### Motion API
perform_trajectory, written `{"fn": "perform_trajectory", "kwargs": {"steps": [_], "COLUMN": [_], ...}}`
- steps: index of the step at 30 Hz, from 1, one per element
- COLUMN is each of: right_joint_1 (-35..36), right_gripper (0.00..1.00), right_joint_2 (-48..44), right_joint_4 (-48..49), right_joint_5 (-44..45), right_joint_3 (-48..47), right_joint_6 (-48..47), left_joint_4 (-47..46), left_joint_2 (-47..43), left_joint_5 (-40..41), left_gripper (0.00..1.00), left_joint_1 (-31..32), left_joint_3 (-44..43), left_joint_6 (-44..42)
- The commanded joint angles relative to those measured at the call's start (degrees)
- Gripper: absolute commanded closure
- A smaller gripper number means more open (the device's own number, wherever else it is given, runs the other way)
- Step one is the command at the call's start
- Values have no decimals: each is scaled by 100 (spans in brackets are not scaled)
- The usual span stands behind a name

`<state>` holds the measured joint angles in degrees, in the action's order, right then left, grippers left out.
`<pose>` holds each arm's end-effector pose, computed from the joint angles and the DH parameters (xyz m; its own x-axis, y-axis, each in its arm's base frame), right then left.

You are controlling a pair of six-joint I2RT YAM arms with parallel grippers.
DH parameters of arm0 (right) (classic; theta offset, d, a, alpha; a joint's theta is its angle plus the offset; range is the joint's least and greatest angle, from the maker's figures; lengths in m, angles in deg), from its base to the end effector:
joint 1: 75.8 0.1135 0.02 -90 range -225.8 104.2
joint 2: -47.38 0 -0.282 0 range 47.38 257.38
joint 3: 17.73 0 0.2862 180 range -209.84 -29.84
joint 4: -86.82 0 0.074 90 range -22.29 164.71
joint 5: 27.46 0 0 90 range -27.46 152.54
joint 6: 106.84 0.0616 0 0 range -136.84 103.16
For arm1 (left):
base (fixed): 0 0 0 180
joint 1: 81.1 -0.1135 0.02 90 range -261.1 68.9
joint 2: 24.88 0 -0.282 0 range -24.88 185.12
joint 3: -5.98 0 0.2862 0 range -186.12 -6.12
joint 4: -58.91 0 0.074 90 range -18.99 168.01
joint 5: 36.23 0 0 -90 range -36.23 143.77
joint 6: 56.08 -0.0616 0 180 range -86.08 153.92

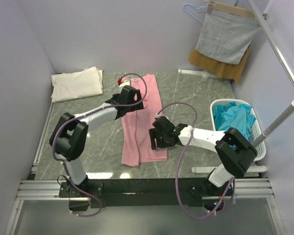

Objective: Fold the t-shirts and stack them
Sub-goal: Grab the bottom of the folded rectangular tshirt with both arms

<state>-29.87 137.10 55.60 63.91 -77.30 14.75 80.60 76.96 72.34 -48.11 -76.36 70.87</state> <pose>0.2313 0.2368 0.1327 -0.8921 -0.1686 -0.4191 -0.2853 0.9297 0.2331 0.3858 -0.2271 0.2068 -0.6309 -0.2698 -0.7275 -0.0802 0.9552 -0.2848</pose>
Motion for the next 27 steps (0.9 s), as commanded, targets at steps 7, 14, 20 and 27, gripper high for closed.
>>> {"fn": "perform_trajectory", "kwargs": {"steps": [7,14,20,27], "right_joint_1": [91,91,-128,-269], "right_gripper": [20,19,22,37], "right_joint_2": [-735,-1192,-1370,-175], "right_joint_4": [-1841,-1719,-603,197], "right_joint_5": [883,970,-117,-1480], "right_joint_3": [220,-166,-666,-1326], "right_joint_6": [787,559,-109,-443], "left_joint_4": [-132,-97,-298,-501], "left_joint_2": [898,1461,1505,1549], "left_joint_5": [-854,-1039,-1110,-1189], "left_gripper": [1,1,0,1], "left_joint_1": [-170,-258,-311,-425], "left_joint_3": [-877,-1334,-1239,-1220], "left_joint_6": [-531,-698,-645,-583]}}
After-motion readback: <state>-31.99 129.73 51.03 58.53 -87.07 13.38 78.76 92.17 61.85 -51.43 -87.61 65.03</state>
